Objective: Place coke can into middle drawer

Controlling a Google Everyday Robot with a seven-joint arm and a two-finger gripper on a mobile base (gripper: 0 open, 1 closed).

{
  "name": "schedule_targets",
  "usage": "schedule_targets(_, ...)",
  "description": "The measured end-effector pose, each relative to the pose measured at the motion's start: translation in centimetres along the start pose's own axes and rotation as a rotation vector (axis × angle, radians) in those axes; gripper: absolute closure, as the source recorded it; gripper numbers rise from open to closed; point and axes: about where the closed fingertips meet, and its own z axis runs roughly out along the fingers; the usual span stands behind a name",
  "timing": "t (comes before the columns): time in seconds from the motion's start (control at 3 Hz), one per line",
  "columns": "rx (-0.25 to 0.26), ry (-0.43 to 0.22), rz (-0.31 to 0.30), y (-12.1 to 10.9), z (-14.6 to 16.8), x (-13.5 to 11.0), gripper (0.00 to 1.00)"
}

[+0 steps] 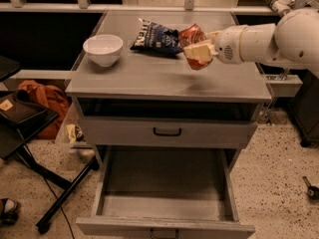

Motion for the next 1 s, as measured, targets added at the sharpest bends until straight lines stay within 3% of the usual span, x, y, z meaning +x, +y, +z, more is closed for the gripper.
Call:
schedule_targets(0.33, -0.005, 0.030, 0.013, -0.5, 0.4, 1.5, 1.00)
schedule_targets(1.0, -0.023, 0.067, 0.025, -0.8, 0.1, 2.5, 0.58)
